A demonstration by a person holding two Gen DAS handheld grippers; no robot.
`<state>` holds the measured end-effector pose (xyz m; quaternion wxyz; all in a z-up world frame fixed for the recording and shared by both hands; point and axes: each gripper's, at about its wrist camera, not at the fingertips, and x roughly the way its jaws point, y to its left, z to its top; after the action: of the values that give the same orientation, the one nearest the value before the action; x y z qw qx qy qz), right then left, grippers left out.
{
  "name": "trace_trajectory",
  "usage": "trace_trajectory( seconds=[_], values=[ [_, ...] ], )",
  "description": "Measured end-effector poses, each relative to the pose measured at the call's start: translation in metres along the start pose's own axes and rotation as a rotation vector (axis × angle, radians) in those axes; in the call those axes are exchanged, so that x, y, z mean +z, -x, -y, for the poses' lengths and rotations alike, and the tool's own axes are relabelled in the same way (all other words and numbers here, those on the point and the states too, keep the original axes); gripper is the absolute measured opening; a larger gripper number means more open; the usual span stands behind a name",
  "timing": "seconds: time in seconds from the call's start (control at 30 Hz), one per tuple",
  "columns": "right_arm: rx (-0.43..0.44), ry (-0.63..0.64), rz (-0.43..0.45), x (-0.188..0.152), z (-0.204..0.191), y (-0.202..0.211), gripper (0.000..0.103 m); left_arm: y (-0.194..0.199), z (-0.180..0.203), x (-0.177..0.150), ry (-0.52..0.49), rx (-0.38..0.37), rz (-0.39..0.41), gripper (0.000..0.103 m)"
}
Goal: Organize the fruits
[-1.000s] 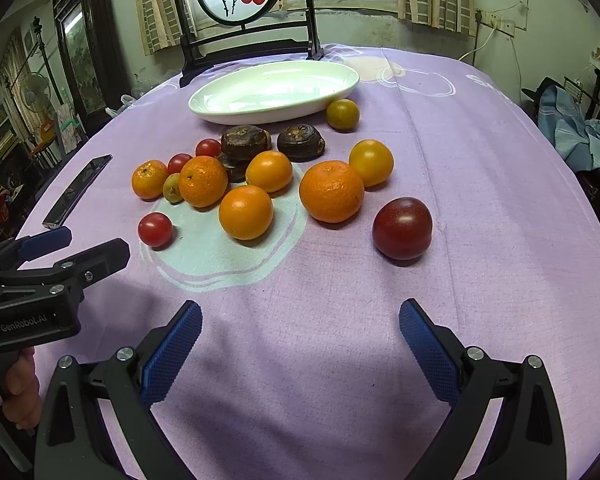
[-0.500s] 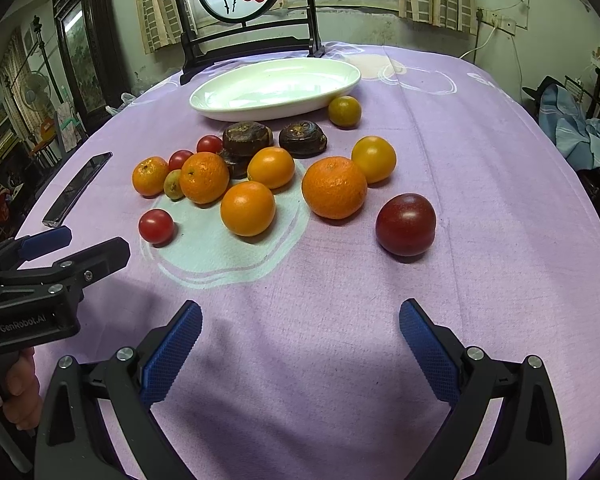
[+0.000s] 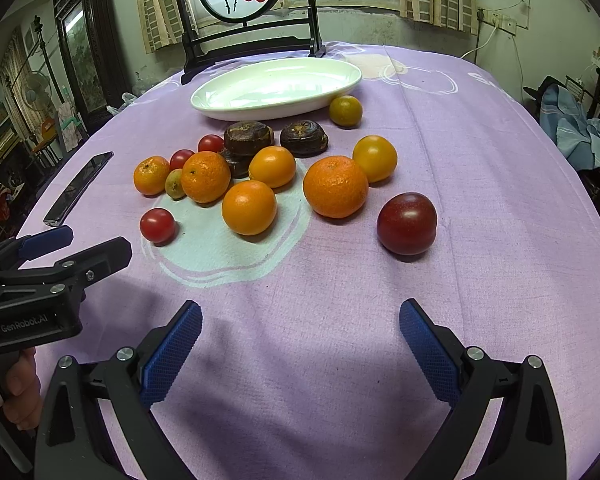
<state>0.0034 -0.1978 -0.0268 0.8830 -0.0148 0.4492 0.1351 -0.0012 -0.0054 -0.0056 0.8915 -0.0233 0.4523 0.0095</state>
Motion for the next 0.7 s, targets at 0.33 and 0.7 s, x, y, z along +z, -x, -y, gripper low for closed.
trace_trajectory(
  seconds=[0.33, 0.7],
  values=[
    [0.022, -0.005, 0.024, -0.005, 0.003, 0.006, 0.1, -0.01, -0.003, 0.0, 0.019, -0.019, -0.042, 0.099],
    [0.081, -0.042, 0.036, -0.005, 0.033, 0.009, 0.1, -0.039, 0.026, 0.015, -0.087, -0.011, -0.062, 0.073]
  ],
)
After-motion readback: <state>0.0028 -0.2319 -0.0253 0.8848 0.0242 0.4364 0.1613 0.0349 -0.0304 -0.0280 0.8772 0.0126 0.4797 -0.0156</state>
